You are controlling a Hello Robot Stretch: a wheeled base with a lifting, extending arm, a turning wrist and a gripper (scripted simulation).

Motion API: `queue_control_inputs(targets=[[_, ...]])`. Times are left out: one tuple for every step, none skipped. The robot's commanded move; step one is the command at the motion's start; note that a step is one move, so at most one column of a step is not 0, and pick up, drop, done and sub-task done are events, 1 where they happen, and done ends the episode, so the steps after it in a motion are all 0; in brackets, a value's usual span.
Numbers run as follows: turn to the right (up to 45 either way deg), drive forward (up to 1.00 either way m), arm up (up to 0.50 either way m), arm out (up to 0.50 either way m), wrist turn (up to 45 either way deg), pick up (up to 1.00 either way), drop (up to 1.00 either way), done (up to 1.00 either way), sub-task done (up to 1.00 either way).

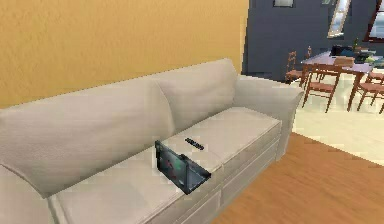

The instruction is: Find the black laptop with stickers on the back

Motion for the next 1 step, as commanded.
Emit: queue_control_inputs(targets=[[0.0, 0.00, 0.00, 0.00, 0.0, 0.00, 0.00, 1.00, 0.00]])
